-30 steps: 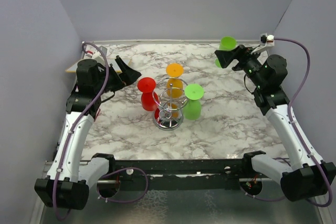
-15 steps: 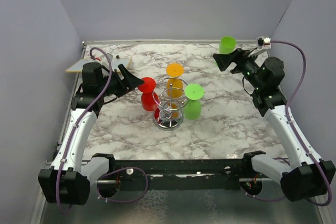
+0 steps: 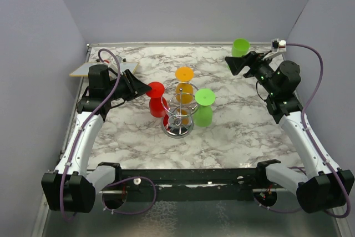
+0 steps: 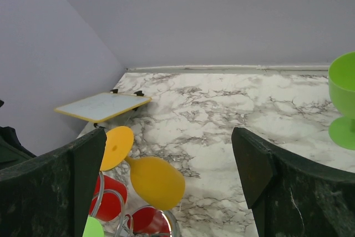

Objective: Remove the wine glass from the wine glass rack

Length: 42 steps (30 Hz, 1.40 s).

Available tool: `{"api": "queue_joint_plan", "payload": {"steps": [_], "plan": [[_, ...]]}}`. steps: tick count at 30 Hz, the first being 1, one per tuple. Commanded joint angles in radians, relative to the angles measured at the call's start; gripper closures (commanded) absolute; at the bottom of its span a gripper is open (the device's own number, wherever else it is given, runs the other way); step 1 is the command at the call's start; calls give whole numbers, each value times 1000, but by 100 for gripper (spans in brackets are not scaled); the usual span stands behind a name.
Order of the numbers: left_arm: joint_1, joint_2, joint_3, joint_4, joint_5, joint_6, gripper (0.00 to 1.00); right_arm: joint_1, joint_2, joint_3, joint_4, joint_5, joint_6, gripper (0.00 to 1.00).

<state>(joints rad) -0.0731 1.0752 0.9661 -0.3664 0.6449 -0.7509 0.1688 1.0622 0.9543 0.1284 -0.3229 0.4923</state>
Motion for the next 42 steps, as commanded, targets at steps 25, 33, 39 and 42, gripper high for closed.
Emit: {"api": "queue_joint_plan", "payload": {"steps": [25,33,39,42], "plan": [[5,-29,-28,38,76,-21,82,-2,-8,-16,32,-13,-7,4],[5,-44,-12,22,68,-21,86,-2,-8,-19,33,-13,-7,4],[5,-48,4,17,64,-26,91,-2,-7,-17,34,-13,-6,4],[6,-48,15,17,63,-31,92,-2,-7,-13,32,-13,-6,4]]}}
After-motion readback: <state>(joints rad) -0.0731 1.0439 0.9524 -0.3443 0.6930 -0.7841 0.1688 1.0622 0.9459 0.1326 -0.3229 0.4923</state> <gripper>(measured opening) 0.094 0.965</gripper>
